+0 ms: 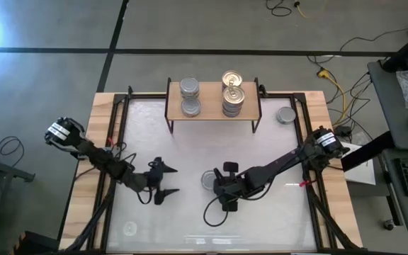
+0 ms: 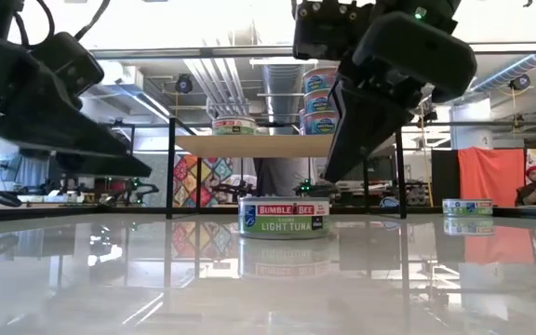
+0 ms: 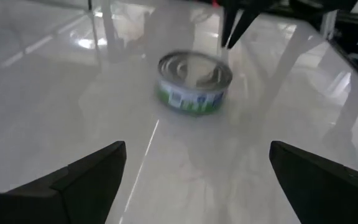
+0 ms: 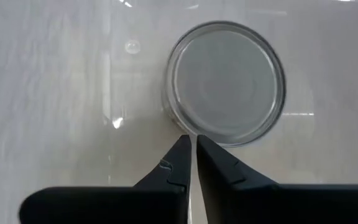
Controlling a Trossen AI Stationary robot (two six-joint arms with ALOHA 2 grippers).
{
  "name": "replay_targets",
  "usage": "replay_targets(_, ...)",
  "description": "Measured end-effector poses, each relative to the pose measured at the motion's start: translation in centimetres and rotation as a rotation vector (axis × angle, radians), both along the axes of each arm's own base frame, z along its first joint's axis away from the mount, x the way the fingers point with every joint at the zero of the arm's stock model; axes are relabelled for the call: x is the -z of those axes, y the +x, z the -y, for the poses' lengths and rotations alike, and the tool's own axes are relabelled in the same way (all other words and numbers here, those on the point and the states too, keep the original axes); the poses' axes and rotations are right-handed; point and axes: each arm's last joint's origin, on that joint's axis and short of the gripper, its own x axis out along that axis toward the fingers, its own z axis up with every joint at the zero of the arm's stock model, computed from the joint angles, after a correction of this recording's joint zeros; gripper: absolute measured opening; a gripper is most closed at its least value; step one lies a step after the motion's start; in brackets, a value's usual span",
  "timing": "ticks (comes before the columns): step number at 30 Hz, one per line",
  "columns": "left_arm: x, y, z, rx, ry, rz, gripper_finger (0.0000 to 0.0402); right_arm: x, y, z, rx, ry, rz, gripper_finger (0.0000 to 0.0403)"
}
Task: Stack canned seafood by type on shelf
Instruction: Stack the green tuna can on top of the other green tuna can on the shelf
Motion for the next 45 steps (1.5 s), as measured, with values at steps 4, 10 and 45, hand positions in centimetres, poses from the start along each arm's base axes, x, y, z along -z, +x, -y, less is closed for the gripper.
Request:
replay_targets(4,0.2,0.3,-0.4,-0.007,0.041,0.001,0.0397,0.0,-0.1,0.1,0.004,-0.01,-0.003,0.0044)
replay_targets(10,1.2,1.1,-0.1,0.019,0.049,0.002,0.0399,0.2,-0.3,0.2,0.012,-0.023,-0.029,0.0093)
replay_targets(45,6.5,11.7,-2.4,0.205,0.166,0.082,0.04,2.7,1.8,3.4,-0.018,-0.072,-0.073,0.0244)
